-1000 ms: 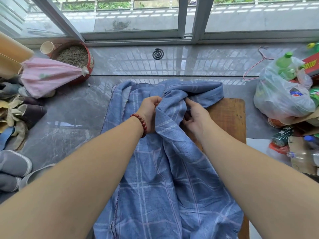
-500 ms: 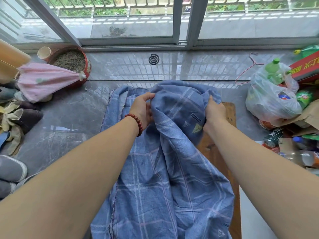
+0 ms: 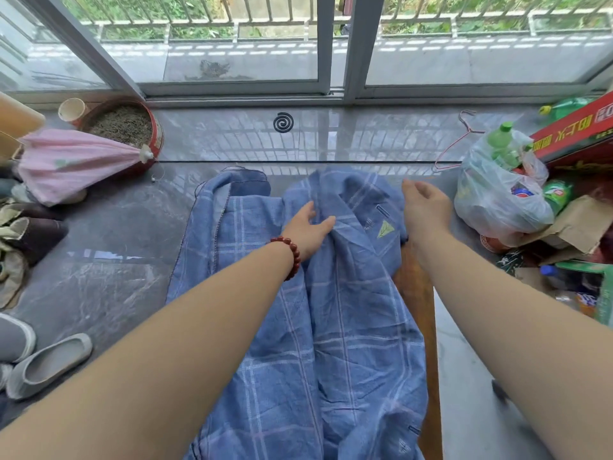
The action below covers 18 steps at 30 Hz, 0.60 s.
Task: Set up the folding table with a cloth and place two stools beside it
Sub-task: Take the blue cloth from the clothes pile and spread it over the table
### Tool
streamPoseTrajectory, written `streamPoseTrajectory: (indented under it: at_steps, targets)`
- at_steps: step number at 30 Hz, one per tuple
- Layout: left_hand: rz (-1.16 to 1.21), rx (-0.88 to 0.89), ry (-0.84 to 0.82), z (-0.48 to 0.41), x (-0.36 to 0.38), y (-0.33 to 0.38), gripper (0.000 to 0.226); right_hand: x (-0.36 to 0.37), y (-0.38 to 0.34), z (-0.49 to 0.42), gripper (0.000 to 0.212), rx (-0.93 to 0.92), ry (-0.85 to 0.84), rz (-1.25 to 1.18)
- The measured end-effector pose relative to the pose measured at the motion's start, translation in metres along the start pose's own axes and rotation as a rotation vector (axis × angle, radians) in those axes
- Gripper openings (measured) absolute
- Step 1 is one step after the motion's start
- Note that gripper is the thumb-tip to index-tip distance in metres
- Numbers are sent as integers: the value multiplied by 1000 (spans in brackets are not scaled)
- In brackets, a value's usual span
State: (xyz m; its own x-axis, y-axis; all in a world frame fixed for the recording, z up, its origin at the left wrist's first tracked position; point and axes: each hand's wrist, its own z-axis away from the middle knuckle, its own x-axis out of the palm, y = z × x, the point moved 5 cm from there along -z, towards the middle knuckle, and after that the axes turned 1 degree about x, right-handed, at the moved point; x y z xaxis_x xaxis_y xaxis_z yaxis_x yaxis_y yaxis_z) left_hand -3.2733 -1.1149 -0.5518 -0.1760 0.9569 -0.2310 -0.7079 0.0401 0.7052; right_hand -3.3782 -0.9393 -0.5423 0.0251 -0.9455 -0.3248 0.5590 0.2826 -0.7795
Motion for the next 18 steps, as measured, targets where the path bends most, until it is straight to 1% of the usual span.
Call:
streamPoseTrajectory:
  at_steps: [2,4,6,8,9,11,12,14,16,18]
  targets:
    - [-88,69,51,0,-1,-4,52,1,9,4,41,-36,1,86]
    - [-144,101,93,0,-6,-11,43,2,22,8,38,-60,-1,193]
    - [-232,129,150,1,-13,-20,35,-1,36,11,37,-69,42,335]
    - [-378,188,196,5,-21,-27,30,-4,50,15,41,-25,83,430]
    - [-452,215,201,7,-24,-31,31,-4,58,17,44,16,74,466]
    - [-546,220,179,10,-25,-42,38,0,72,22,51,96,6,561]
    - [-570,200,172,13,-23,-48,45,3,77,25,55,127,-40,602]
    - [-623,106,210,19,-20,-60,64,9,85,30,65,179,-105,648]
    - [-668,-7,260,27,-19,-71,81,11,91,35,77,237,-86,668]
    - [-614,-90,238,31,-17,-82,91,10,94,39,90,307,-10,676]
